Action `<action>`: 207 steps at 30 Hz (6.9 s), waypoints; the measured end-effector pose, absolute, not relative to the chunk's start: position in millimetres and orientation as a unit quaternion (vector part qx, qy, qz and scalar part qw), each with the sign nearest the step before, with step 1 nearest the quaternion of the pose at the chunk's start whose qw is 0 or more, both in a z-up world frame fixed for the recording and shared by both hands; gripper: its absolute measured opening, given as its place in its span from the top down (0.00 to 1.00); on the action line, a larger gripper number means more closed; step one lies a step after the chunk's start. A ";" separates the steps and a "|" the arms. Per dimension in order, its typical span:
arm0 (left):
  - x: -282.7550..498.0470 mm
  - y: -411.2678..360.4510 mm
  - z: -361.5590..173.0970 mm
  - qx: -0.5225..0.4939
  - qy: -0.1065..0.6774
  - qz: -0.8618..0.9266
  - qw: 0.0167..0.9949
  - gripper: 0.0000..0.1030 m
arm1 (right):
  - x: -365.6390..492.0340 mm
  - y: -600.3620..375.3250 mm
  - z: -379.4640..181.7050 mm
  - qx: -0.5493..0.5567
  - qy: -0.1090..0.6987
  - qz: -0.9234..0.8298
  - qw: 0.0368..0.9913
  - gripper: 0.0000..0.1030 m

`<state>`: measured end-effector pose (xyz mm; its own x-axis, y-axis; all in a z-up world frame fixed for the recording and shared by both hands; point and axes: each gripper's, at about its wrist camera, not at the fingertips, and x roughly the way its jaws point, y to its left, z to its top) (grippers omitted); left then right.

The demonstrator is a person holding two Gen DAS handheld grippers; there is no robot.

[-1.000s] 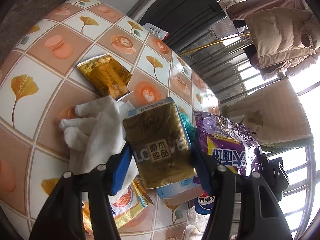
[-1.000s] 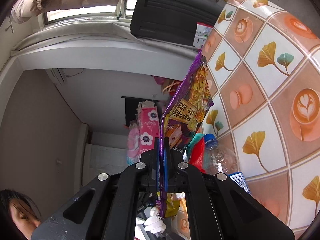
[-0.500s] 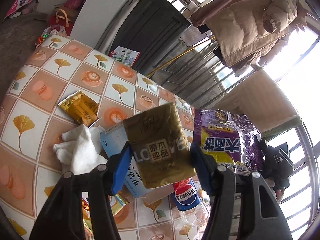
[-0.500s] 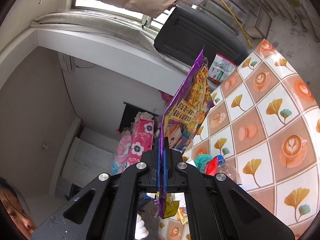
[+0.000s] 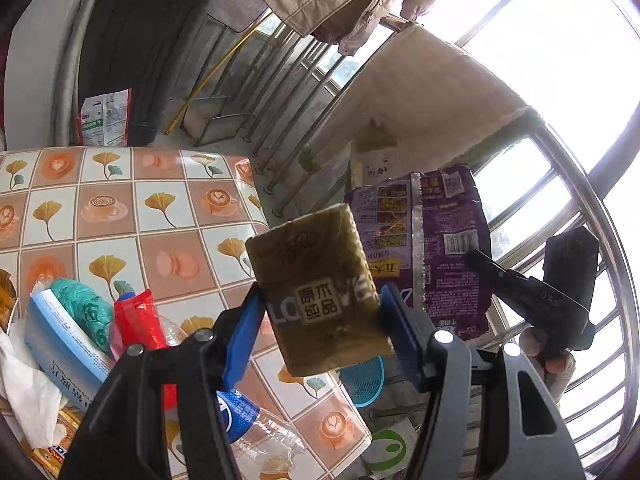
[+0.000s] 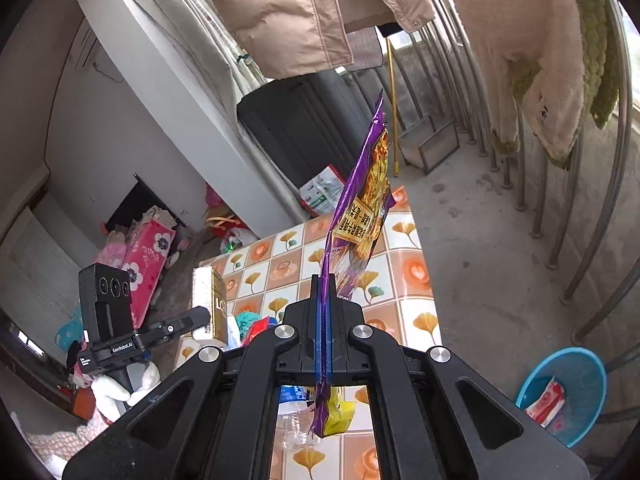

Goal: Collect trash
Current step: 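Carry the purple bag and gold box to the blue wastebasket and release both, then return both tools to the table, then grasp the Pepsi bottle with the right tool while the left tool grasps the red plastic bag, then lift the Pepsi bottle with the right tool while the left tool lifts the red bag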

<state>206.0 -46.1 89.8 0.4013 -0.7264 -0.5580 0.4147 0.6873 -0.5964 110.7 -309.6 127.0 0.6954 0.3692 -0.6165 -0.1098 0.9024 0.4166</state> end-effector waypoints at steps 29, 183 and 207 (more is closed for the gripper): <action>209.4 -489.9 -154.0 0.053 0.668 -0.378 0.639 0.36 | 19.6 -558.2 -114.4 0.301 0.493 -0.205 0.790 0.64; 109.5 -26.7 -65.7 -0.024 0.533 -0.237 0.812 0.73 | 47.4 -221.3 -56.1 0.130 0.603 0.142 0.774 0.42; 100.0 -42.2 -49.4 0.029 0.499 -0.245 0.831 0.79 | 46.8 -227.9 -43.3 0.132 0.587 0.137 0.787 0.43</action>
